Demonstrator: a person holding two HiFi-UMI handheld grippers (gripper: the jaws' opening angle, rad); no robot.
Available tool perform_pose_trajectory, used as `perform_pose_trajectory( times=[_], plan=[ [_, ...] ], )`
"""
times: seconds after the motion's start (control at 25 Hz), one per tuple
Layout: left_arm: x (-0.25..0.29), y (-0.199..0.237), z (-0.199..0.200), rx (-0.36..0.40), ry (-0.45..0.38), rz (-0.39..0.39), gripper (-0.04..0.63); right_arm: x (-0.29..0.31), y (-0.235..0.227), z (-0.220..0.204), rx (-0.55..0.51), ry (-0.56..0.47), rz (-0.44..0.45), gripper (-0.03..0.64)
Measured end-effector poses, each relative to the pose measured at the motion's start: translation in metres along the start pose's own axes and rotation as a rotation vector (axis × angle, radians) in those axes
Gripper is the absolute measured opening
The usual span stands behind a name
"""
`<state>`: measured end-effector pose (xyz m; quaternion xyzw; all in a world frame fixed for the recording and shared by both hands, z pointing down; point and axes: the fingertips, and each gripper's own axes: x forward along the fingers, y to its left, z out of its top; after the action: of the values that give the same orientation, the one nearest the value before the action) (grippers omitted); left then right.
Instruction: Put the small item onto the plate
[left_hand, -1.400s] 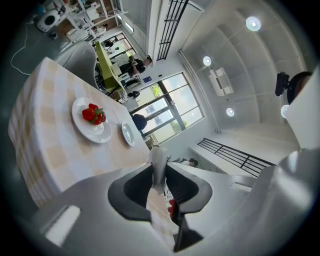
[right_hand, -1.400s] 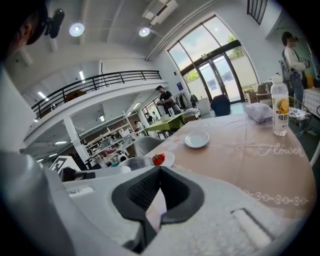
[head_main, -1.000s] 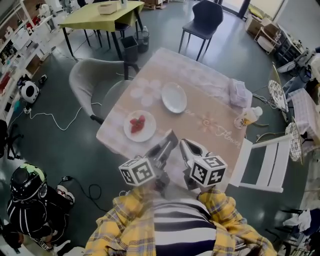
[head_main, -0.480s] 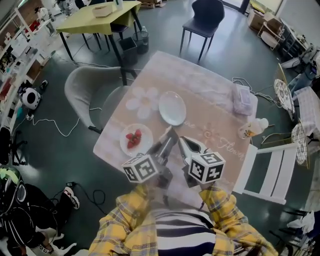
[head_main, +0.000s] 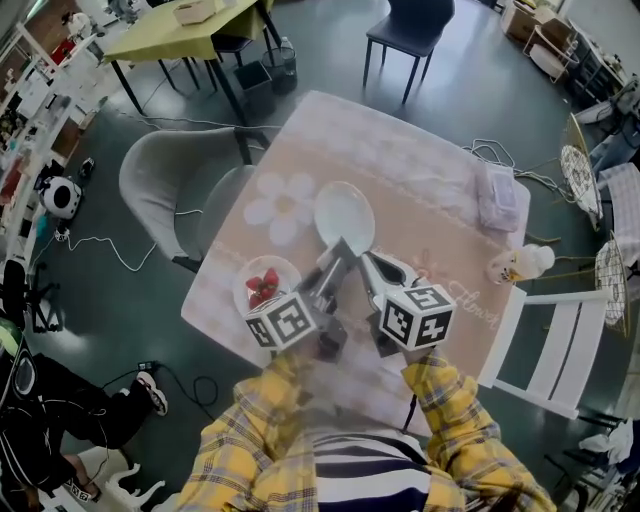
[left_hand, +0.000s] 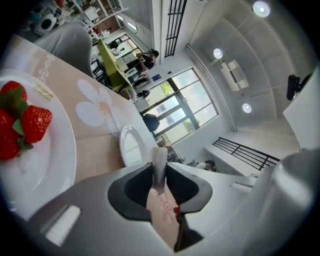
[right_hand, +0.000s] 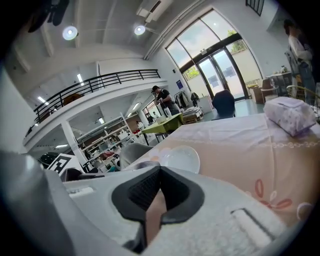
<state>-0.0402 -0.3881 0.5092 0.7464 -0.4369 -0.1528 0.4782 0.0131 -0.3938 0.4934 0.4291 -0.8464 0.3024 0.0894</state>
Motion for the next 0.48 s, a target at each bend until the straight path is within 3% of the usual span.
perform_pose_trajectory(
  times=[0.48],
  plan=[
    [0.034, 0.015, 0.015, -0.125, 0.001, -0.018, 0.081, 0.024, -0.012, 0.006, 0.032, -0.003, 0.005, -0.005]
  ],
)
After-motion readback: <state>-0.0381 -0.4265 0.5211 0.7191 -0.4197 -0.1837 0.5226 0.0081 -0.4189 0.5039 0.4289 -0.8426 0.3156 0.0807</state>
